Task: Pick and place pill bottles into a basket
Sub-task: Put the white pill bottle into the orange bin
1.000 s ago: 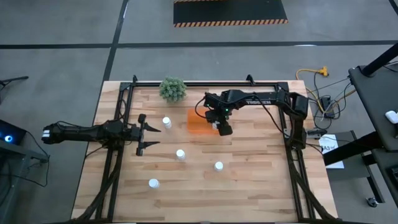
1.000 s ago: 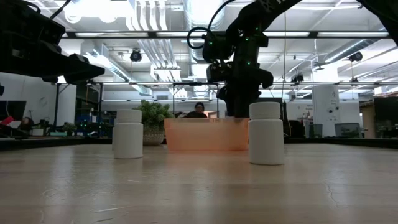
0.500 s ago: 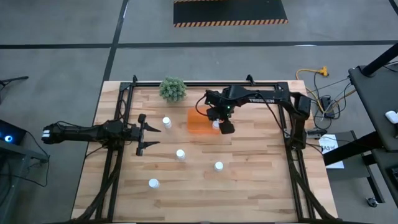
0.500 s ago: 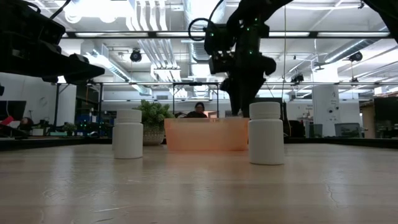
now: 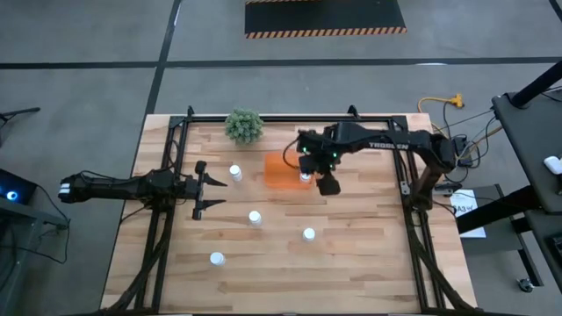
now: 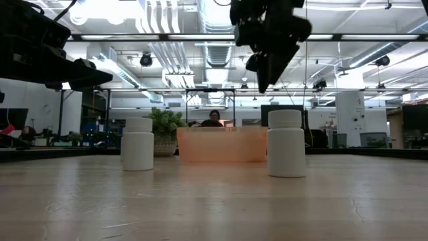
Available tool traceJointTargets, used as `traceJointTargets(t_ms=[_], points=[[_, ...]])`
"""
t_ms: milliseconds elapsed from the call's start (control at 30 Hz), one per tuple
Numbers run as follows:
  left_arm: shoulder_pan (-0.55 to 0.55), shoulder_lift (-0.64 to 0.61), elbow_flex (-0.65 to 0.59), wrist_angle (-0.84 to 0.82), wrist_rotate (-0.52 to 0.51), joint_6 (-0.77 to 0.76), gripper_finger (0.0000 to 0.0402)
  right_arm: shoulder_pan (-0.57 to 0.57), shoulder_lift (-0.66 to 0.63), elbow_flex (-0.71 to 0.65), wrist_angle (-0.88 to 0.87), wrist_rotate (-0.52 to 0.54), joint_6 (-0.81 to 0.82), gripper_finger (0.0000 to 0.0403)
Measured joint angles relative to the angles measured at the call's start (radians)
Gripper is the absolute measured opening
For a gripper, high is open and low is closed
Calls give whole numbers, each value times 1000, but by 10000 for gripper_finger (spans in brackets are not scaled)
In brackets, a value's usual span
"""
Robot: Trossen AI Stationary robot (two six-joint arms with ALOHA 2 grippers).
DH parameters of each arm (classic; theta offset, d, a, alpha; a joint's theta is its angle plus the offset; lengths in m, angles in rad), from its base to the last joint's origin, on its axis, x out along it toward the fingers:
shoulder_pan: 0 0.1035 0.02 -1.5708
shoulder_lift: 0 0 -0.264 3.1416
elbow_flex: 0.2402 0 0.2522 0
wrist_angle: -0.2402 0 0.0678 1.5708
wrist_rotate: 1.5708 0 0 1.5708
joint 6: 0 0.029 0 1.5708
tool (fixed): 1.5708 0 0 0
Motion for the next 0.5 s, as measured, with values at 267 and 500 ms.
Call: traceJointTargets(t_ms=[267,500], points=[[0,0,0,1,0,0,217,218,-13,-6,1,0,60,245],[0,0,0,0,0,0,217,401,-13,-6,44,8,124,245]])
